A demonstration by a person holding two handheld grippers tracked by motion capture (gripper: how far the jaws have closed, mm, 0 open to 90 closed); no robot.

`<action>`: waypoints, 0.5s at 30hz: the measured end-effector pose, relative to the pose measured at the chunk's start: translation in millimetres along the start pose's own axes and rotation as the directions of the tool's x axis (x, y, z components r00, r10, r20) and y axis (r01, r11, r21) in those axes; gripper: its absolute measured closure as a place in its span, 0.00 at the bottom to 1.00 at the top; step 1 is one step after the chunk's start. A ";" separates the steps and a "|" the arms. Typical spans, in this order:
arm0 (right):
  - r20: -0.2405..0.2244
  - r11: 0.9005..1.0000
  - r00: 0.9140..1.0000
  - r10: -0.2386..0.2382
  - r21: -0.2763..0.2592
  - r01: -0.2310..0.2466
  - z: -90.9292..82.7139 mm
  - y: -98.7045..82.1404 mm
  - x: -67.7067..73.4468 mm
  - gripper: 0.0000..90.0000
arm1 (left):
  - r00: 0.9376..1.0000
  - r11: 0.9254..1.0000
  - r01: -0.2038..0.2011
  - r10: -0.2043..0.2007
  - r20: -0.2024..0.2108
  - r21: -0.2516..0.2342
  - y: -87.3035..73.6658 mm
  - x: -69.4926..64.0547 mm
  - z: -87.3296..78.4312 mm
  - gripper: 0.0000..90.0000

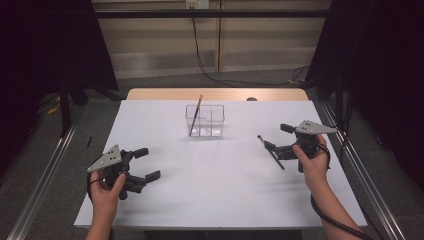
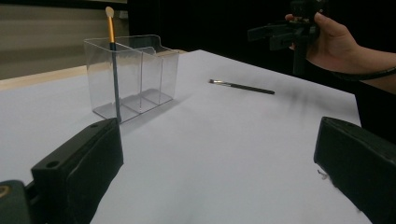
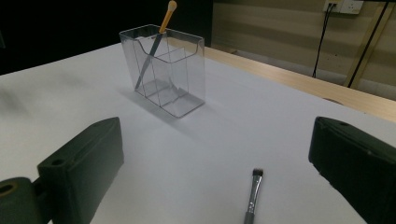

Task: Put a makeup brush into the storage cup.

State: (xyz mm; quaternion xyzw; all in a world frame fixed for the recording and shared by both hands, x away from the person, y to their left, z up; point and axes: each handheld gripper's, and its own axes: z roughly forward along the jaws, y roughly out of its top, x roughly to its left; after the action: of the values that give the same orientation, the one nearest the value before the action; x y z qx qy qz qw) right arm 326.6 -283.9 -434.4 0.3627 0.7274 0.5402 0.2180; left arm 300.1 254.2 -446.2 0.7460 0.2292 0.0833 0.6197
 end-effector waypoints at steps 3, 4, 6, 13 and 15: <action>0.003 1.000 1.000 -0.002 -0.002 0.002 1.2 3.6 0.8 0.03 | 1.000 1.000 -0.002 0.002 0.003 0.000 0.7 -0.2 -0.1 0.01; 0.002 1.000 1.000 -0.004 -0.004 0.004 2.0 4.6 1.1 0.03 | 1.000 1.000 0.001 -0.001 0.006 -0.004 0.8 -0.4 -0.1 0.02; 0.002 1.000 1.000 -0.010 -0.001 0.010 3.0 6.2 1.6 0.03 | 1.000 1.000 0.000 0.000 0.007 -0.004 0.8 -0.6 0.1 0.01; 0.007 1.000 1.000 -0.008 0.000 0.008 7.7 8.9 0.8 0.03 | 1.000 1.000 -0.007 0.007 0.010 -0.003 1.3 0.7 0.4 0.01; 0.012 1.000 1.000 -0.008 0.008 0.008 10.2 8.5 0.5 0.03 | 1.000 1.000 -0.004 0.004 0.011 -0.005 1.4 0.5 0.8 0.01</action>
State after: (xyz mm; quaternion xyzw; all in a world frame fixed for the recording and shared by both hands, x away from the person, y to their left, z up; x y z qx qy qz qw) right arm 336.0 -275.8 -429.6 0.3639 0.7298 0.5340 0.2233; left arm 301.2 253.5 -445.1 0.7453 0.2241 0.0810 0.6228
